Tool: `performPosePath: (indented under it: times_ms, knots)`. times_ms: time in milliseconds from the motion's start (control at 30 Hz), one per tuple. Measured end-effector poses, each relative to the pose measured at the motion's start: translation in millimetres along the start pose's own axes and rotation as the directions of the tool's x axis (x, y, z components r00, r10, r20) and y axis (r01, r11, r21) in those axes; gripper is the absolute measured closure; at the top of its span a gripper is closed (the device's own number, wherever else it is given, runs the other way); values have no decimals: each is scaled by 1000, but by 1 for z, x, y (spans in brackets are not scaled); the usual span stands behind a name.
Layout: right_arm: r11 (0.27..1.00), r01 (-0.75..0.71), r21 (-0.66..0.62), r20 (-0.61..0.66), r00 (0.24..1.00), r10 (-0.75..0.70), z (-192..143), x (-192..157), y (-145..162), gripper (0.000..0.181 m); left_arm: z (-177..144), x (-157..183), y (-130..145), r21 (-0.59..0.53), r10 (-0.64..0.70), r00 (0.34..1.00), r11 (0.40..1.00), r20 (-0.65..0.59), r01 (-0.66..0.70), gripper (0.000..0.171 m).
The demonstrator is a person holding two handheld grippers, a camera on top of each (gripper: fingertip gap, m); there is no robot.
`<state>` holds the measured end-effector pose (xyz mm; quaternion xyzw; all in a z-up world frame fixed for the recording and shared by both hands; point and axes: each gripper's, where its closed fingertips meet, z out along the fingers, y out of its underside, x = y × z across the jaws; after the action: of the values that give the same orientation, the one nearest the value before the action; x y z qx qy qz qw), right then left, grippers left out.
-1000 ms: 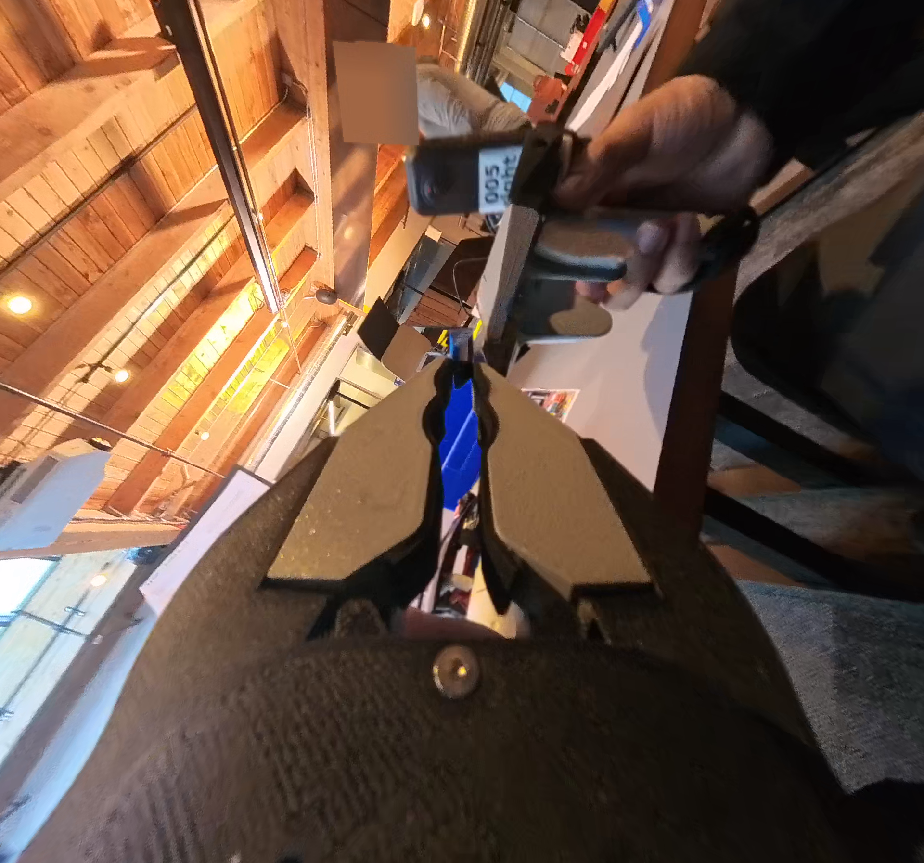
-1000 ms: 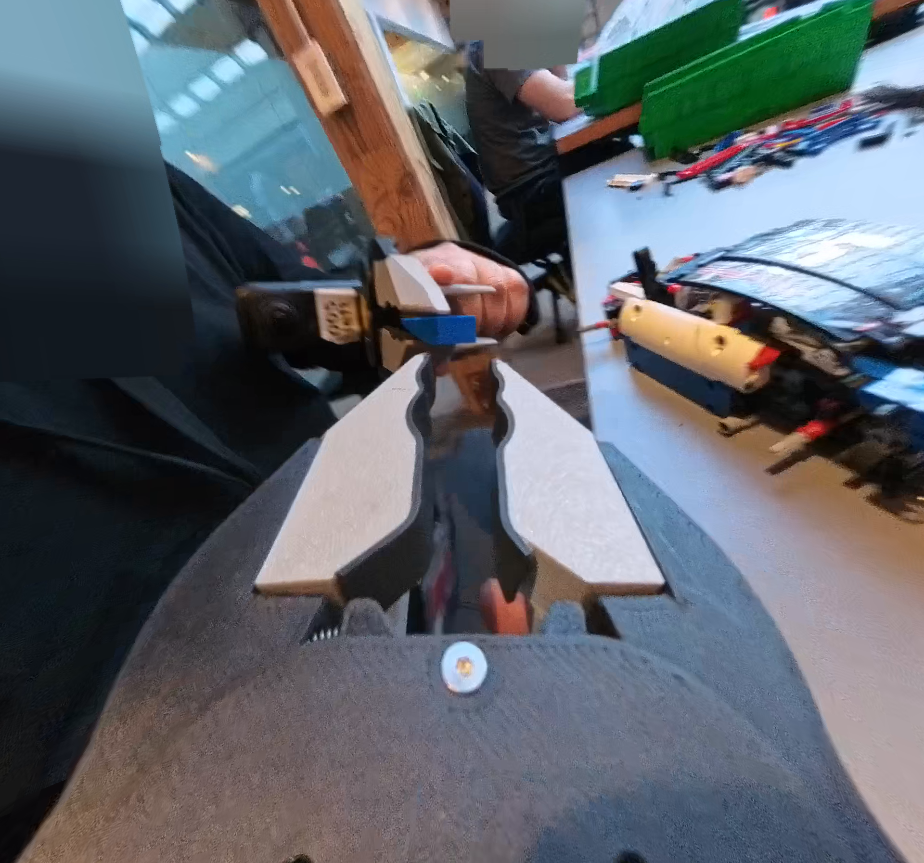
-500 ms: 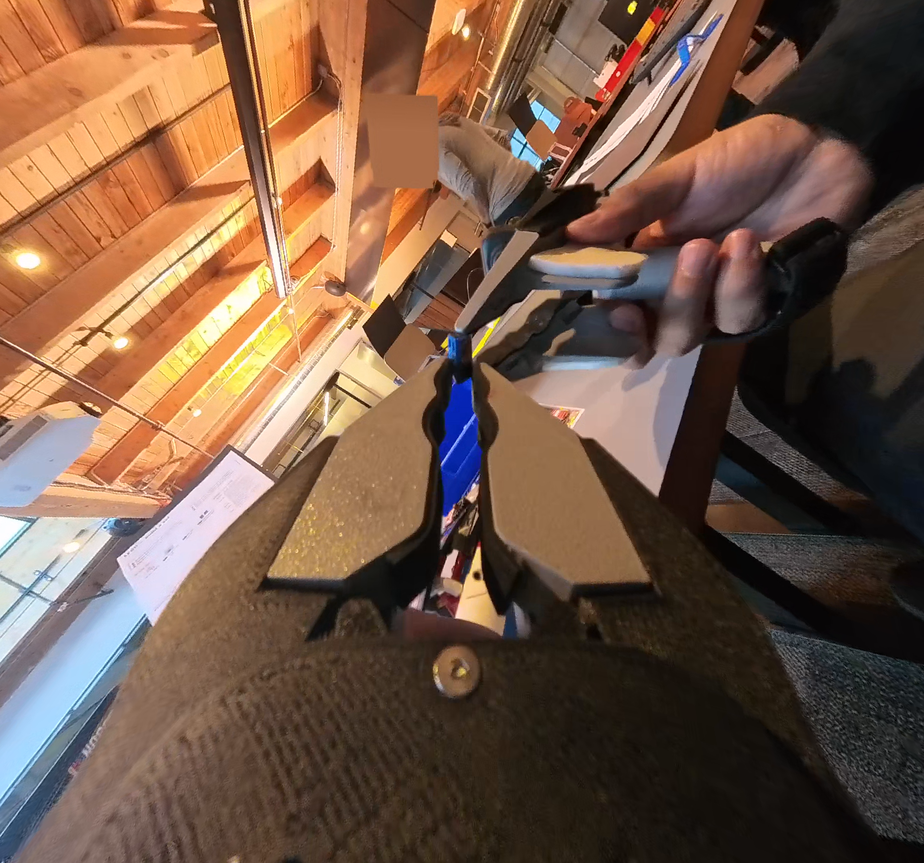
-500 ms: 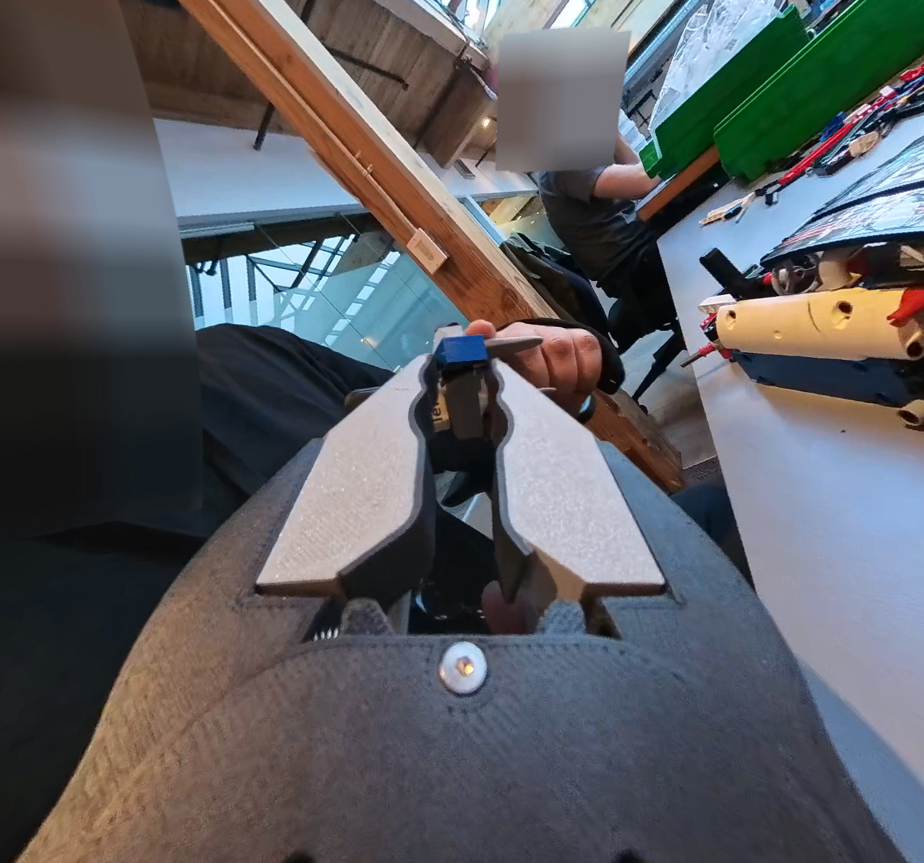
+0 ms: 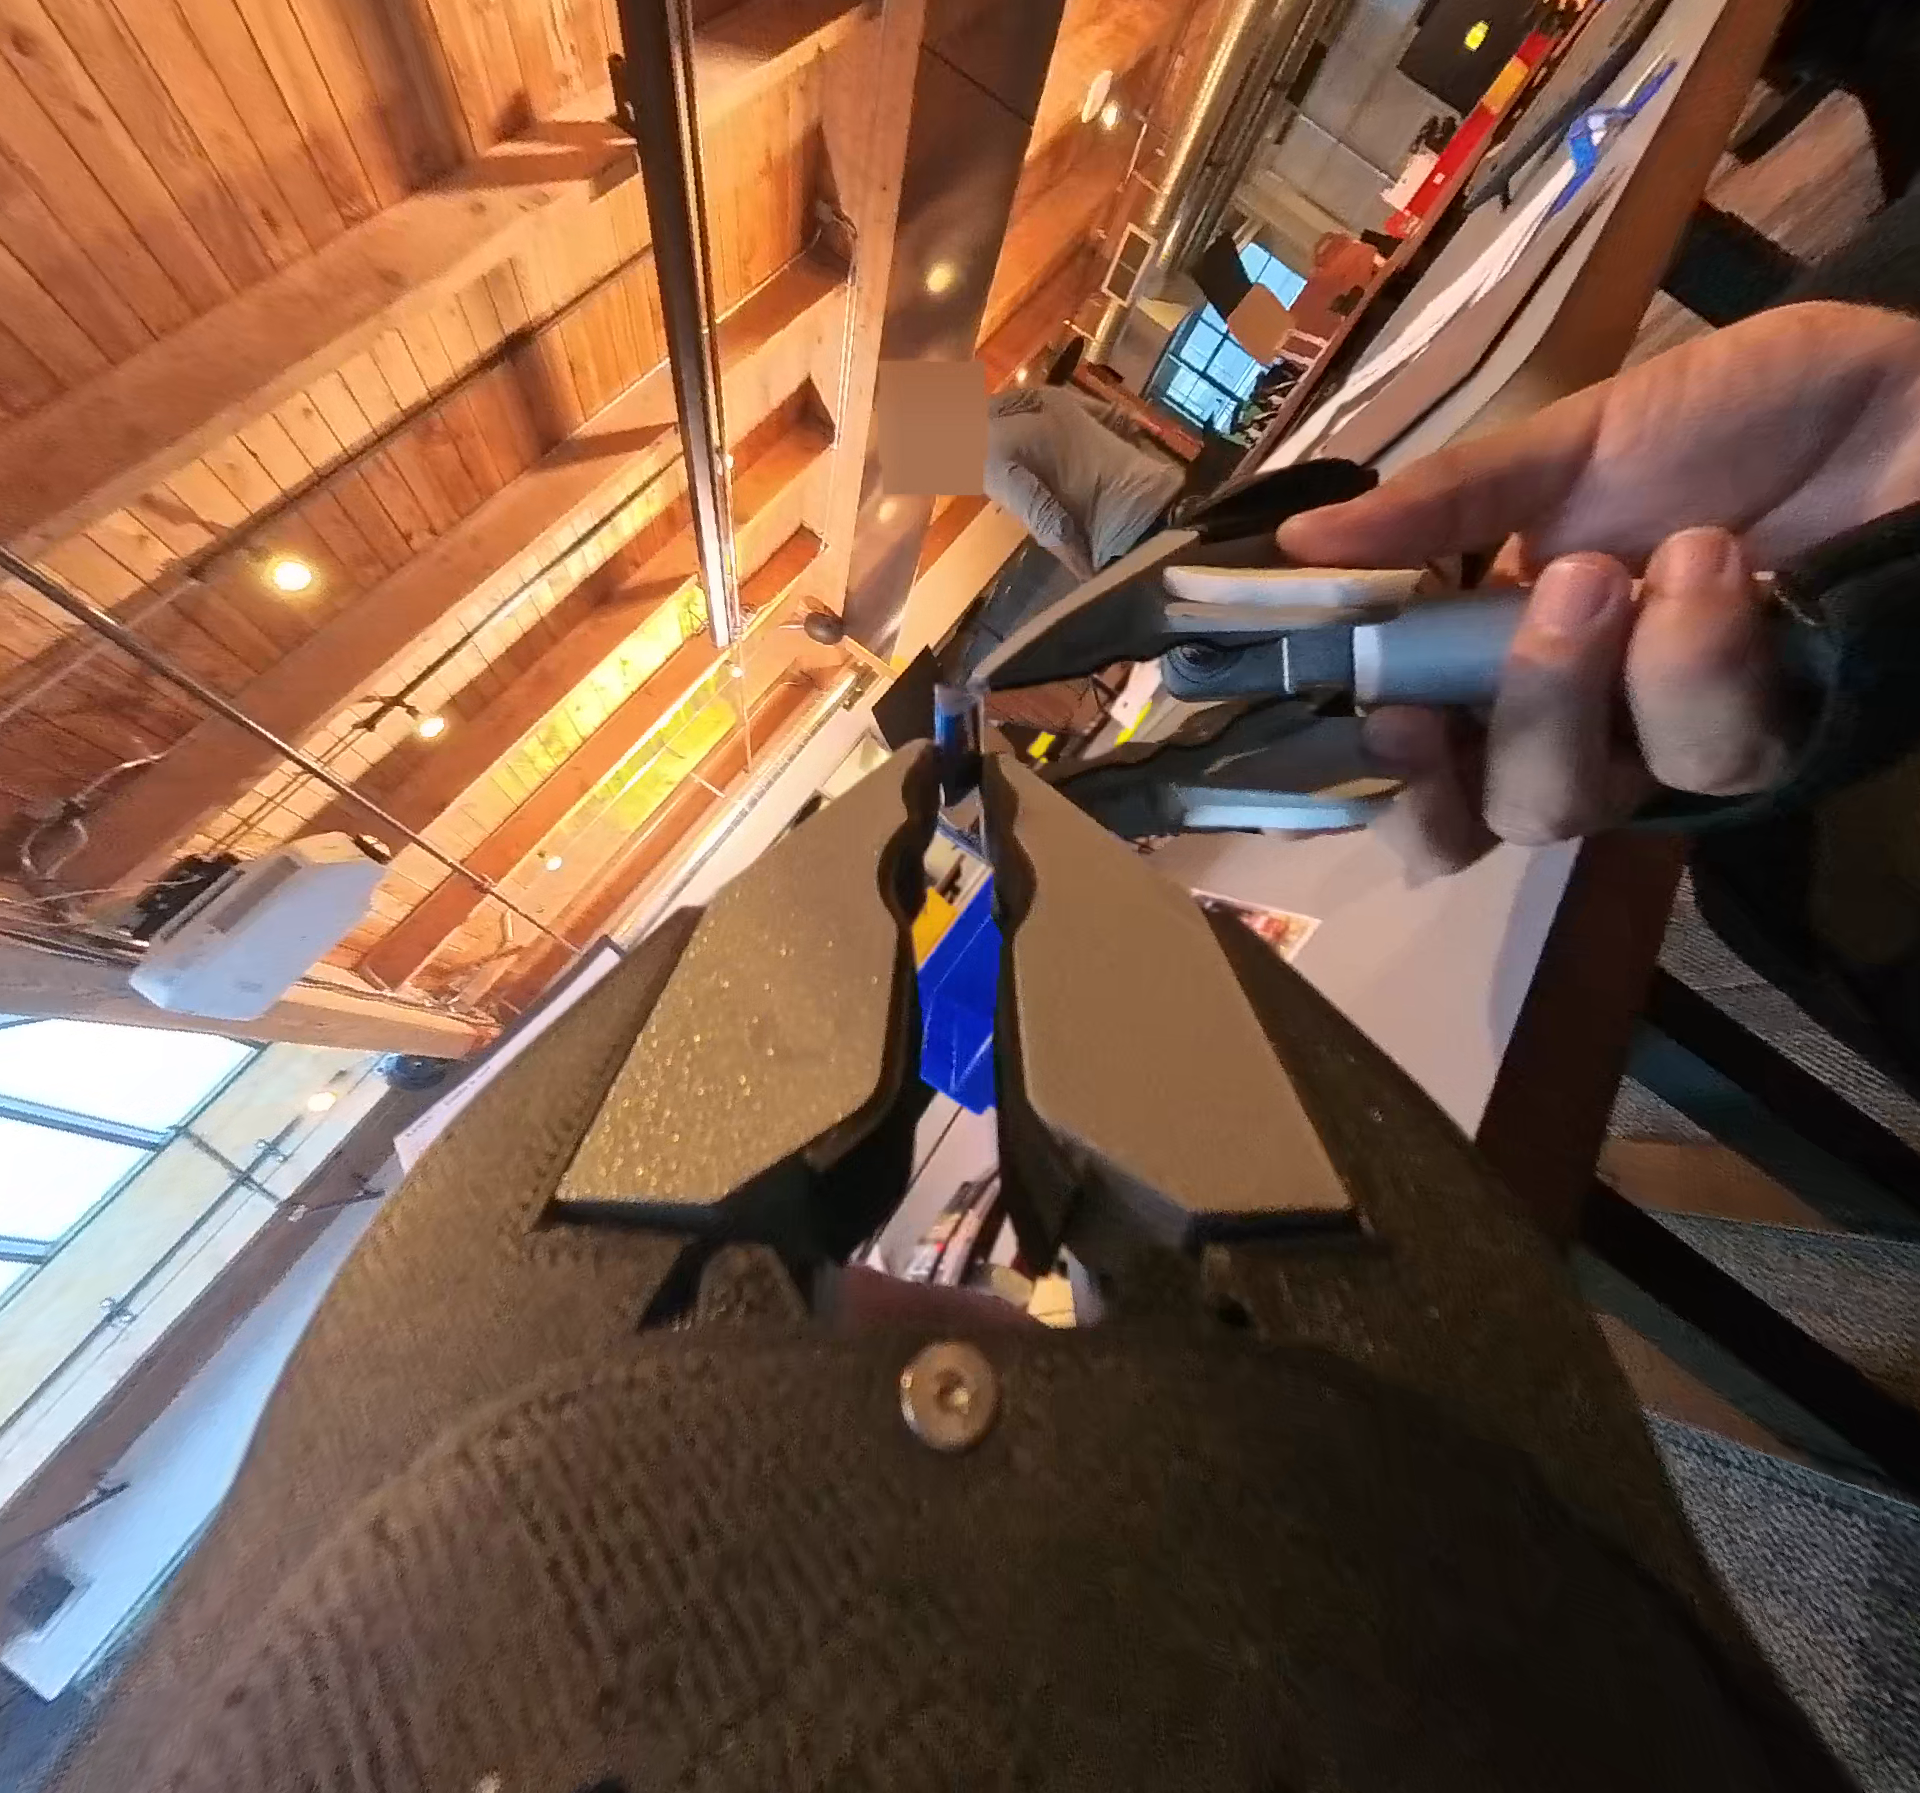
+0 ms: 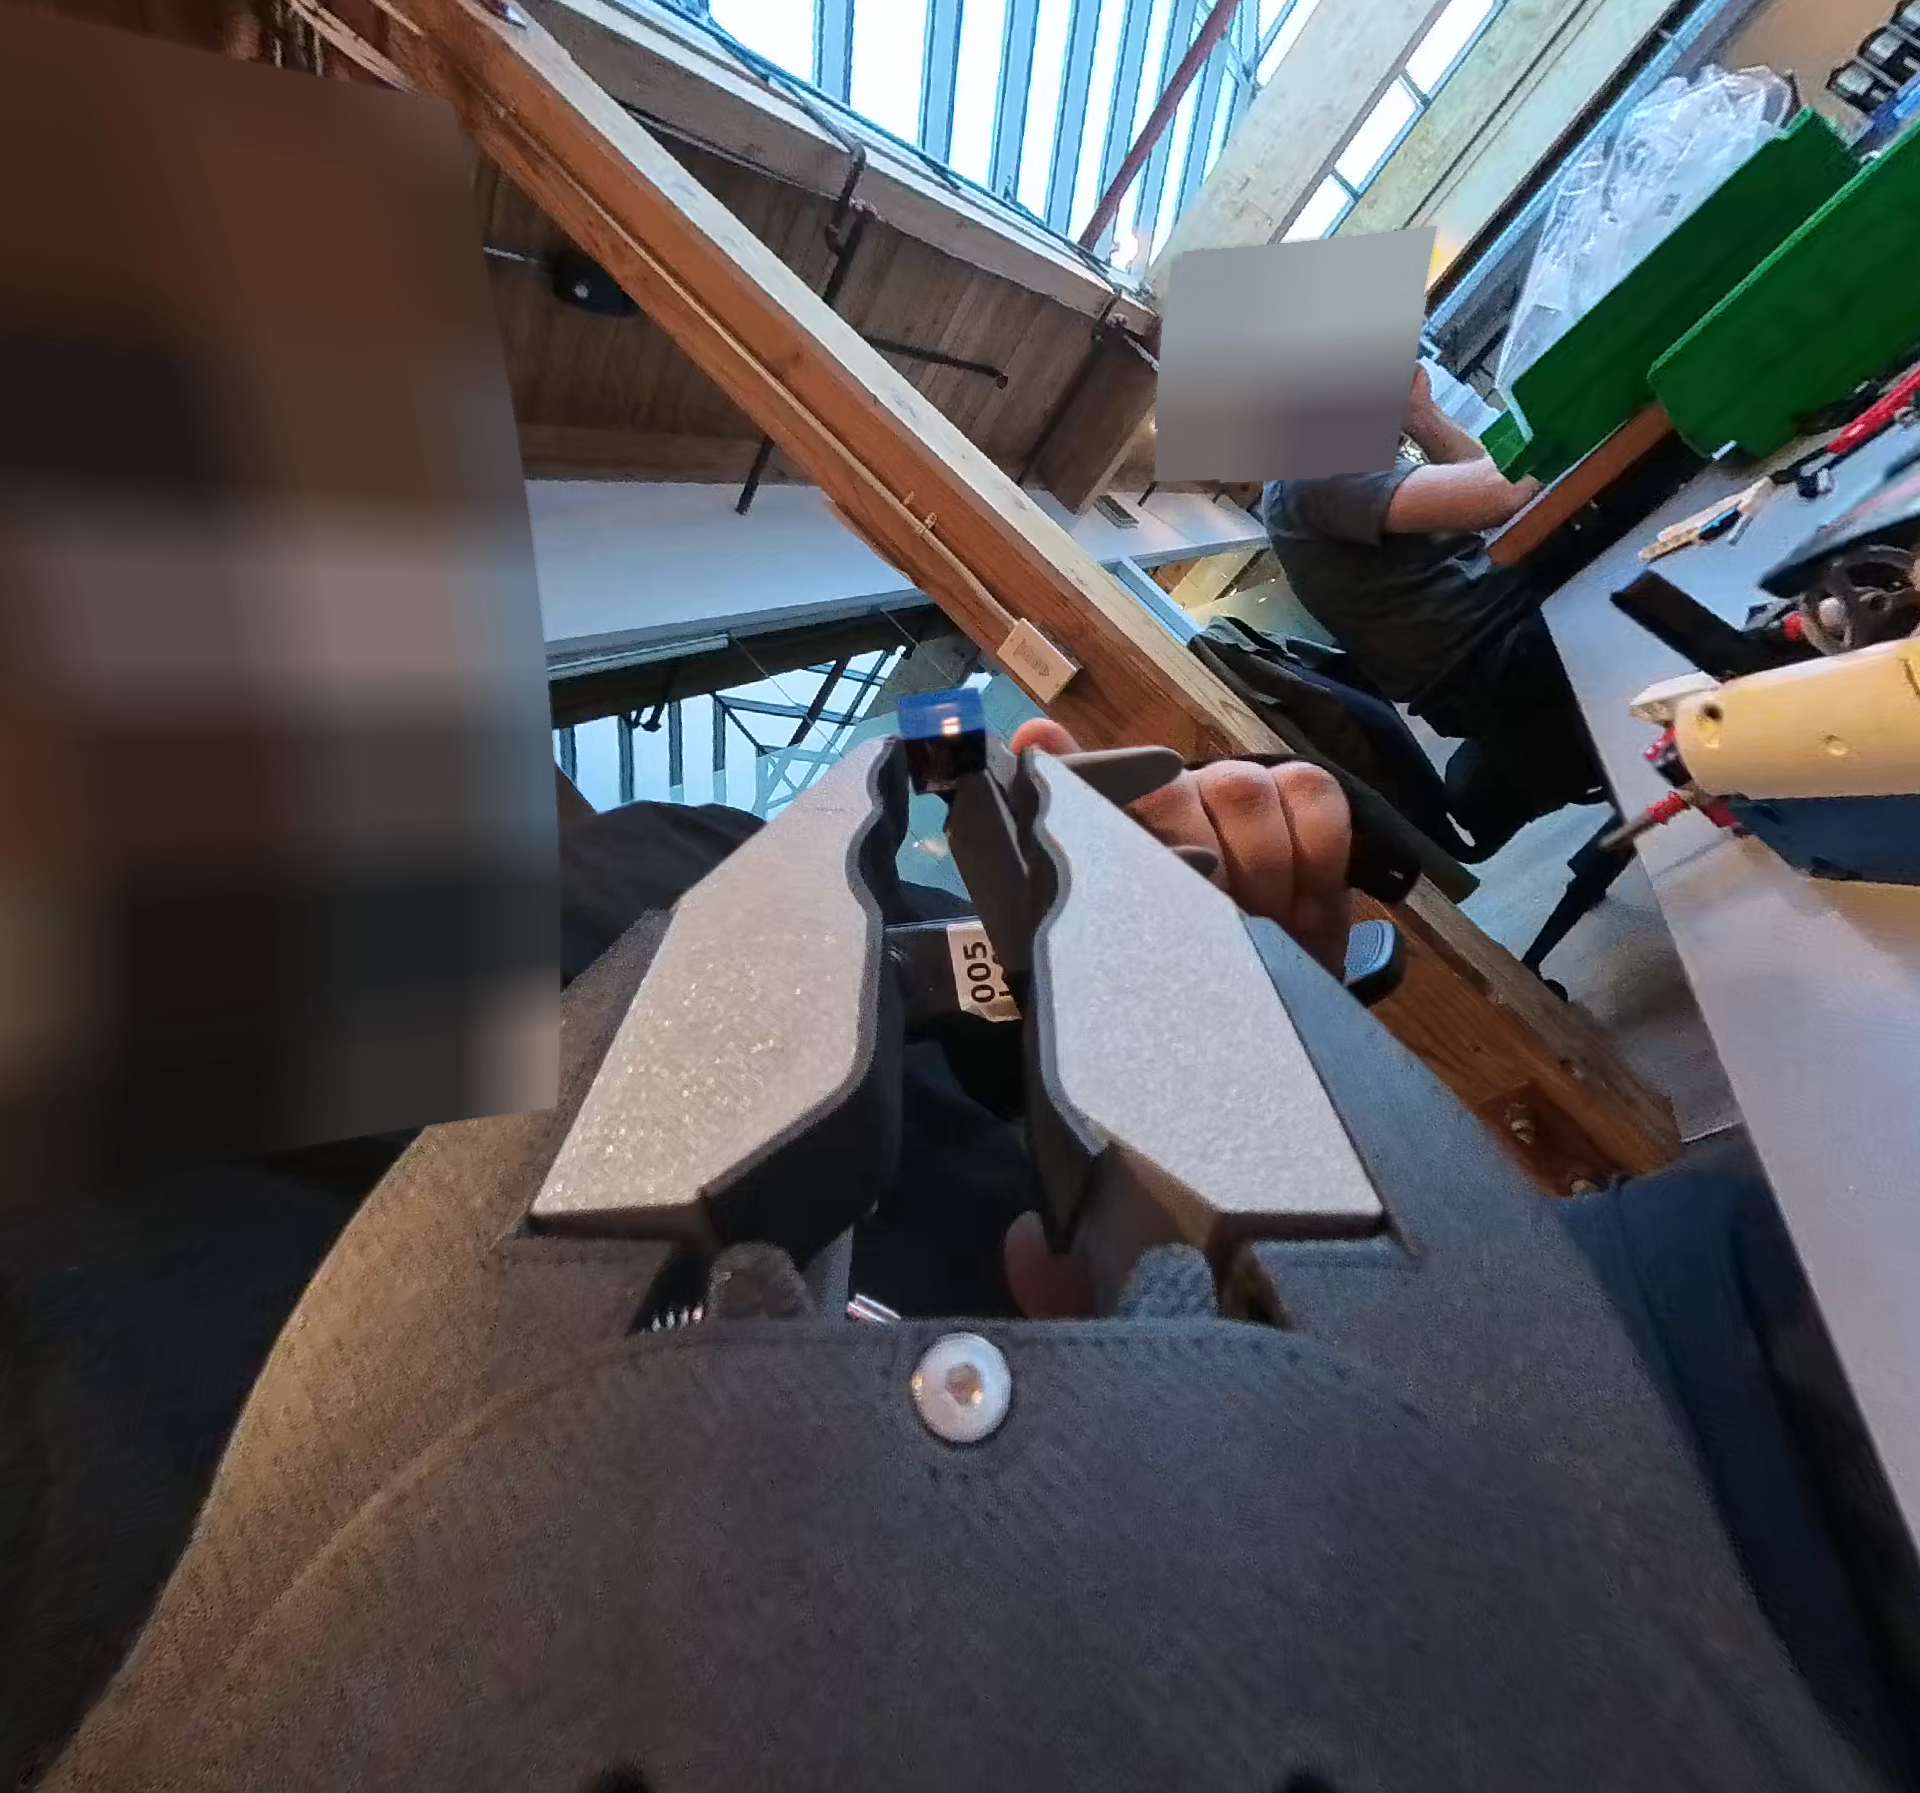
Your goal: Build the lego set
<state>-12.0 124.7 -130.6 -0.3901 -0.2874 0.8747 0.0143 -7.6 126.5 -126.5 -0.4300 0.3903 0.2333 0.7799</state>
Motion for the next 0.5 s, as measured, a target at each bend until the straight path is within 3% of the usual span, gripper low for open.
performPosePath:
  times_ms: [167, 500]
  knots:
    - [996, 81, -49, -46, 995, -83, 3, 2, 5, 160, 0, 1, 1, -3, -26, 1000, 1000, -4, 26, 167]
    - [998, 66, -18, -10, 998, -66, 6, -1, 5, 166, 1, 8, 2, -14, -39, 999, 999, -17, 39, 167]
